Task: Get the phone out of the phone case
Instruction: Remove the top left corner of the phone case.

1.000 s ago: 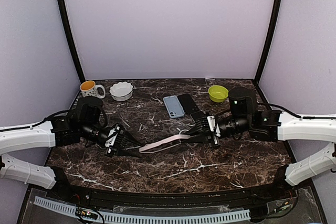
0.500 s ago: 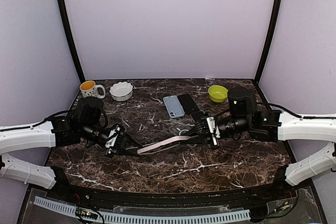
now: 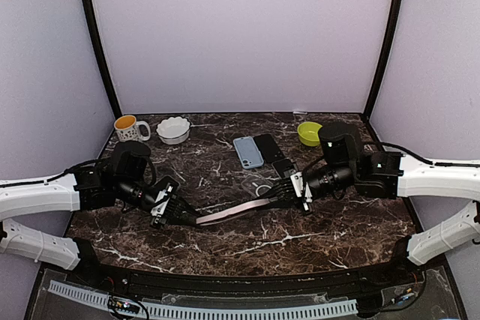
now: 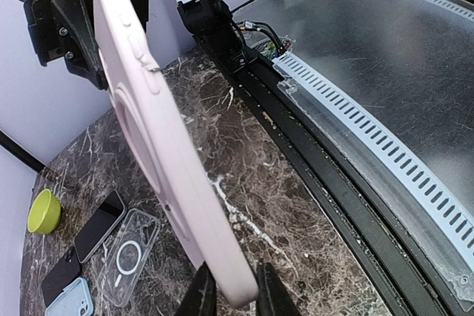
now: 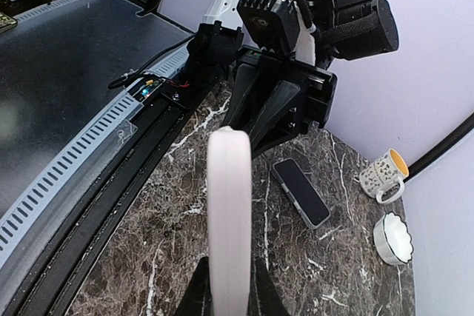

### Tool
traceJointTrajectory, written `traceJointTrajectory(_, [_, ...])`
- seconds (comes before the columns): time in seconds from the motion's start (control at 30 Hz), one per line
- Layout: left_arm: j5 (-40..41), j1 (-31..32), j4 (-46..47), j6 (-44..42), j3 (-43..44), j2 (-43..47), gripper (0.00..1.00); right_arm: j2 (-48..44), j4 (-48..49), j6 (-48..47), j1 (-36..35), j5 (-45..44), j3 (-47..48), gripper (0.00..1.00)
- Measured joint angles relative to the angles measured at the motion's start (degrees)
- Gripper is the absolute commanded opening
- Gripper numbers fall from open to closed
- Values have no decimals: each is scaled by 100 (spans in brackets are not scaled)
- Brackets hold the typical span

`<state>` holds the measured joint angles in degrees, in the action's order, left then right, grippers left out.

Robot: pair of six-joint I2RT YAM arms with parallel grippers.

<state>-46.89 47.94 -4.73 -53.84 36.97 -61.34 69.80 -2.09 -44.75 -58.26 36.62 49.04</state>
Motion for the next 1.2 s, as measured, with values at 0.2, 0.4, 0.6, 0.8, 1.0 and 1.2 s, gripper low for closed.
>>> traceJointTrajectory(0.2, [2,136,-114,-87,0,0,23,28,-319,-238,-74,-31,146,0])
traceJointTrajectory(0.4, [-90,249,-251,-146,0,-11,47,81,-428,-485,-164,-85,229,0])
traceJointTrajectory(0.6, [-94,291,-295,-118,0,-4,58,81,-310,-457,-214,-356,184,0])
traceJointTrajectory(0.8, [186,291,26,114,-59,109,49,79,7,-262,-269,-719,-9,0])
traceJointTrajectory(1.0, [396,293,483,422,-133,142,41,76,201,-280,-372,-1185,-111,0])
traceJointTrajectory(1.2, [409,291,546,457,-133,-2,33,103,155,-444,-459,-1357,-111,0])
